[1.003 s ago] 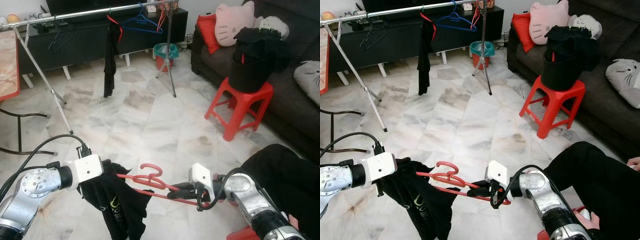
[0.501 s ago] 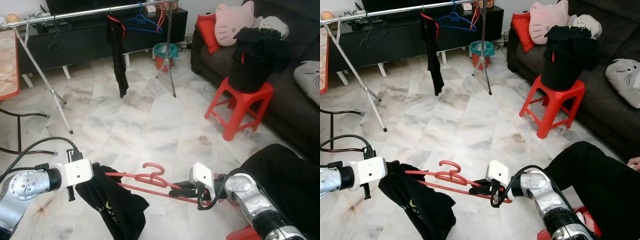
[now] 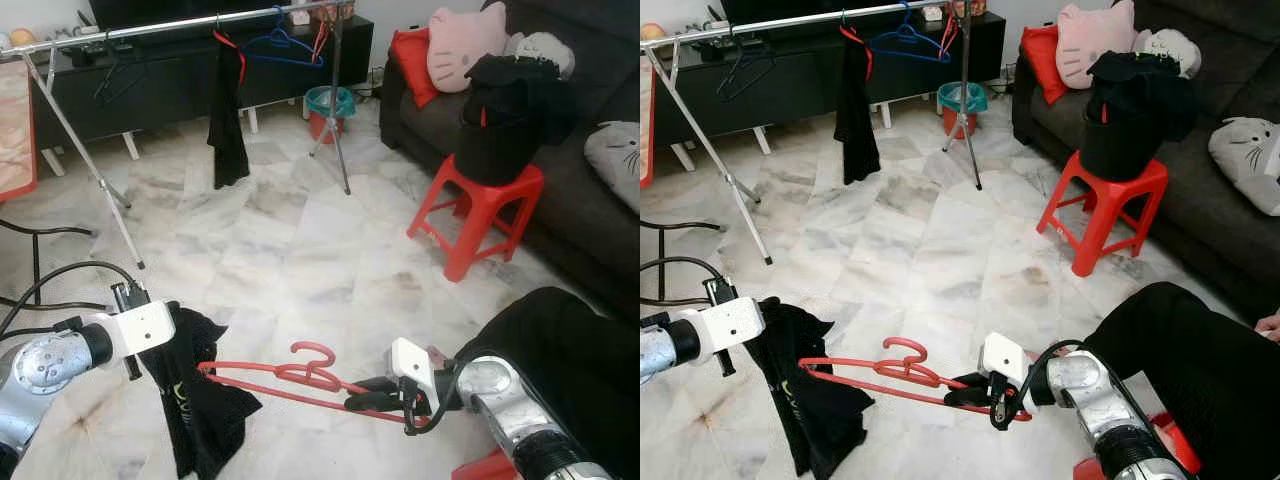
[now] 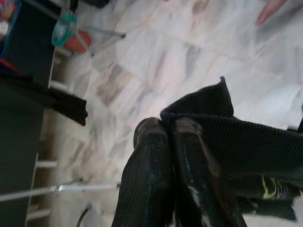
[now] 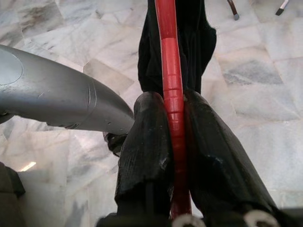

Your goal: Hang hanger

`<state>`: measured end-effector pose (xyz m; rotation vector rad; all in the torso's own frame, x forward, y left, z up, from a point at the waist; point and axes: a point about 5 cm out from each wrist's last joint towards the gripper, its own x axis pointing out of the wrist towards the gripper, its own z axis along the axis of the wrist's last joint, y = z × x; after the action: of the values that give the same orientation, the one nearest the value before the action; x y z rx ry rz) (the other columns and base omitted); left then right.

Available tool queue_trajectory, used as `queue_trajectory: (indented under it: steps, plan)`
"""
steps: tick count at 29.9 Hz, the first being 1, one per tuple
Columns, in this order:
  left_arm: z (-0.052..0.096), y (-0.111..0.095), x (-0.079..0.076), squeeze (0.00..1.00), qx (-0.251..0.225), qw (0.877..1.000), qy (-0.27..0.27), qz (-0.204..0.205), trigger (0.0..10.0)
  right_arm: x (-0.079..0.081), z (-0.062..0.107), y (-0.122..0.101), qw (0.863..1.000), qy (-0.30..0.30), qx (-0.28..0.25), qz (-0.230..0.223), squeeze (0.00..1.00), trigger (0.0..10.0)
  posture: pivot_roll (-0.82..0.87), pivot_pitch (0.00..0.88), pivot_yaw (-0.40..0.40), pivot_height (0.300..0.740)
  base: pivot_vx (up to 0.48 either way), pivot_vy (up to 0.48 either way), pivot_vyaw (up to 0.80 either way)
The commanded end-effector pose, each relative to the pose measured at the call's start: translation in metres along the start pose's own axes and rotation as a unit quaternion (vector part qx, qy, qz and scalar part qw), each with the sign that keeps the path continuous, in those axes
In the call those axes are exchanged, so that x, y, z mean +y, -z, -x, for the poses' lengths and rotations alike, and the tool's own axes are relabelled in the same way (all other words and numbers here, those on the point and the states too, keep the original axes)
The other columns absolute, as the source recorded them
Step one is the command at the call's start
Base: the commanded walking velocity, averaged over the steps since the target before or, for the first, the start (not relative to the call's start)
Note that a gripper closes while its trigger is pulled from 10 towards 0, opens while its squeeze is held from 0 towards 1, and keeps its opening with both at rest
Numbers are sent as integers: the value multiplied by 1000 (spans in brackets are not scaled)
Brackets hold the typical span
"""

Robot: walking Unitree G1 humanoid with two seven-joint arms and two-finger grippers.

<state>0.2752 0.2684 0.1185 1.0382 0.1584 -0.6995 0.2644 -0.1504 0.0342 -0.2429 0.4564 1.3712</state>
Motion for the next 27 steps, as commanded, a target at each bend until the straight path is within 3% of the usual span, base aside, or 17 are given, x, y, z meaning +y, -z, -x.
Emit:
queue_trajectory:
  steps: [1, 6, 11, 14, 16, 17, 18, 19, 21, 22, 23, 24, 25, 27]
  plan:
    - [0, 2, 5, 0, 6, 1000, -16, -7, 0, -5, 0, -11, 1000, 8, -15, 18, 0, 0, 71, 59, -32, 740, 0, 0, 0]
    - [-2, 15, -4, 0, 45, 998, -33, 11, 0, -13, 1, -27, 996, 51, -79, 6, 0, 0, 69, 61, -31, 740, 0, 0, 0]
    - [-2, 24, -11, 0, 71, 996, -49, 31, 0, -14, 5, -30, 992, 69, -104, -1, 0, 0, 66, 60, -31, 740, 0, 0, 0]
    - [-3, 29, -7, 0, 84, 990, -87, 69, 0, -14, 6, -29, 990, 89, -109, -3, 0, 0, 66, 59, -31, 740, 0, 0, 0]
    - [-5, 33, -3, 0, 92, 978, -137, 126, 0, -19, 6, -30, 985, 128, -119, -4, 0, 0, 62, 56, -29, 740, 0, 0, 0]
    - [-5, 35, -2, 0, 93, 970, -160, 157, 0, -21, 6, -31, 980, 152, -125, -5, 0, 4275, 62, 56, -29, 740, 0, 0, 0]
    - [-6, 36, -1, 0, 90, 959, -188, 191, 2902, -25, 6, -32, 975, 181, -131, -9, 0, 10000, 59, 55, -28, 740, 0, 0, 0]
    - [-7, 34, 0, 0, 75, 942, -222, 239, 10000, -30, 6, -35, 963, 227, -143, -12, 0, 10000, 59, 55, -28, 740, 0, 0, 0]
    - [-9, 32, -1, 0, 59, 932, -235, 269, 10000, -33, 7, -36, 956, 251, -153, -22, 0, 10000, 54, 55, -27, 740, 0, 0, 0]
    - [-10, 29, -2, 0, 44, 910, -265, 315, 10000, -36, 9, -37, 942, 288, -167, -29, 0, 10000, 55, 55, -28, 740, 0, 0, 0]
    - [-10, 29, -2, 0, 41, 904, -273, 326, 10000, -37, 9, -37, 939, 297, -170, -30, 0, 10000, 55, 55, -28, 740, 0, 0, 0]
    - [-12, 25, -2, 0, 24, 894, -282, 348, 10000, -40, 11, -38, 927, 324, -181, -42, 0, 10000, 55, 55, -28, 740, 0, 0, 0]
    - [-16, 16, 0, 0, -12, 870, -299, 392, 10000, -45, 15, -38, 905, 372, -197, -59, 0, 10000, 54, 55, -28, 740, 0, 0, 0]
    - [-18, 9, 1, 0, -37, 851, -312, 421, 10000, -48, 18, -39, 888, 404, -208, -72, 0, 10000, 54, 55, -28, 740, 0, 0, 0]
